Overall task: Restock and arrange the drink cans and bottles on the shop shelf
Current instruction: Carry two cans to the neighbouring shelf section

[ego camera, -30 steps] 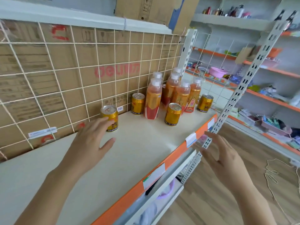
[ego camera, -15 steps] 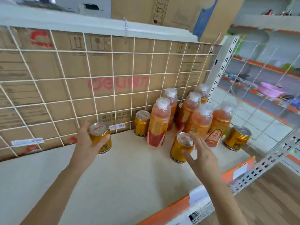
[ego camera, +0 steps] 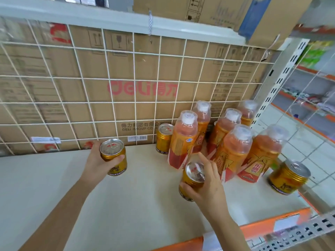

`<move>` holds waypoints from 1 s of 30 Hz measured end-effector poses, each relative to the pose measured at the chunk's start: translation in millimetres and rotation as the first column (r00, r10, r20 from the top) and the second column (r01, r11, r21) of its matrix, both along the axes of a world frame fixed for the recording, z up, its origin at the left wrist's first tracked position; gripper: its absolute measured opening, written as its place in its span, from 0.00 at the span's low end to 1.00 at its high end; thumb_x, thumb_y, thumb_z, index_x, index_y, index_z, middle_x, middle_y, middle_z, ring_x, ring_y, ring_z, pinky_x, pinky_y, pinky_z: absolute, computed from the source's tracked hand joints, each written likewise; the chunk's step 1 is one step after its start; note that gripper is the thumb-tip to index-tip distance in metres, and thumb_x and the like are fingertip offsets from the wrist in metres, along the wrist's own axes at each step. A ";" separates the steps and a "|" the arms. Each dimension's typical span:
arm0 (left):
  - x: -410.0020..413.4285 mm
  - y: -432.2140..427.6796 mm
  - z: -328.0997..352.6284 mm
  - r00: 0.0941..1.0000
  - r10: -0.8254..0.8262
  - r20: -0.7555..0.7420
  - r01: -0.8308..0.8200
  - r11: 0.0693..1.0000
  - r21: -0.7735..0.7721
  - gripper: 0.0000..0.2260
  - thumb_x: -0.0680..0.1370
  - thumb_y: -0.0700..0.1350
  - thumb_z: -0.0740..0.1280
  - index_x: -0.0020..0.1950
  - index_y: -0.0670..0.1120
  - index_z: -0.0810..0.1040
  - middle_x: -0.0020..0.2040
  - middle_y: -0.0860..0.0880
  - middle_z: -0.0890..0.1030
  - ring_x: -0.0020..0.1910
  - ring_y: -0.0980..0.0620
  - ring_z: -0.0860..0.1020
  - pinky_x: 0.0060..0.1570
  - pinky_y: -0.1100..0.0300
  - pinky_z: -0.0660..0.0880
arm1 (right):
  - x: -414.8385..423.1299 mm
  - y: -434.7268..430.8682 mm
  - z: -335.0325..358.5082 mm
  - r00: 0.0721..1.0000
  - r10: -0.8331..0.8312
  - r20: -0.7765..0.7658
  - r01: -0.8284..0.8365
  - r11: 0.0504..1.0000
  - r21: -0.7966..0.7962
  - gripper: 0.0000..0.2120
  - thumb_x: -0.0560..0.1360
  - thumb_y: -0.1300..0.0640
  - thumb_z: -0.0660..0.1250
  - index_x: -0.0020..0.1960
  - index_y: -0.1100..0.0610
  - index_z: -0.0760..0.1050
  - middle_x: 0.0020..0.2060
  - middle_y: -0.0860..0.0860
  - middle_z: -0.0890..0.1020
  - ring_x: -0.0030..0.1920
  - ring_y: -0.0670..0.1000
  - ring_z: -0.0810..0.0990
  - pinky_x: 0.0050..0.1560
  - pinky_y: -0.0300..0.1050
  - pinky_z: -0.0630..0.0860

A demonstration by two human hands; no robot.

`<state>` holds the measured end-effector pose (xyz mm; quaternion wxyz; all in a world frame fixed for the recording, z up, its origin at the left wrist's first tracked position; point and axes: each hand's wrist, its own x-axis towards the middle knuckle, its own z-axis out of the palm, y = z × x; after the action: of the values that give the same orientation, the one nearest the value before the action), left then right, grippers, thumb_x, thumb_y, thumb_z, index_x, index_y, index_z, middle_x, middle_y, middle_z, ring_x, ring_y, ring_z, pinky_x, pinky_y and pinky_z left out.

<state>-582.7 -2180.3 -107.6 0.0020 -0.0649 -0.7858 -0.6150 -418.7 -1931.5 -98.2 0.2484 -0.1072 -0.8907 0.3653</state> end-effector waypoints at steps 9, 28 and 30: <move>74.0 -29.9 3.3 0.998 -0.066 -0.001 0.066 0.996 0.056 0.33 0.53 0.56 0.74 0.55 0.55 0.68 0.50 0.53 0.78 0.49 0.61 0.77 0.43 0.68 0.72 | -8.1 -46.1 -13.7 0.976 0.192 0.101 -0.137 0.907 -0.399 0.31 0.61 0.58 0.79 0.54 0.39 0.67 0.48 0.35 0.78 0.50 0.33 0.76 0.47 0.33 0.73; 231.0 -301.4 44.1 0.865 0.405 -0.296 -0.394 0.914 0.097 0.25 0.58 0.57 0.72 0.53 0.58 0.72 0.47 0.62 0.80 0.47 0.63 0.78 0.44 0.74 0.72 | 14.7 -284.9 29.2 0.884 0.462 -0.073 -0.441 0.772 -0.458 0.29 0.61 0.62 0.79 0.54 0.43 0.70 0.47 0.39 0.77 0.44 0.29 0.75 0.41 0.27 0.70; 255.4 -337.7 48.7 0.829 0.456 -0.324 -0.453 0.887 0.091 0.22 0.59 0.56 0.72 0.50 0.66 0.72 0.47 0.61 0.80 0.46 0.63 0.78 0.43 0.74 0.72 | 21.3 -317.1 35.1 0.855 0.510 -0.095 -0.494 0.745 -0.448 0.28 0.60 0.60 0.81 0.52 0.42 0.70 0.48 0.40 0.78 0.44 0.31 0.76 0.40 0.26 0.71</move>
<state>-327.3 -2518.0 -58.9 0.2826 0.0198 -0.7635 -0.5804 -397.3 -2248.7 -63.1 0.0935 0.0748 -0.7790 0.6155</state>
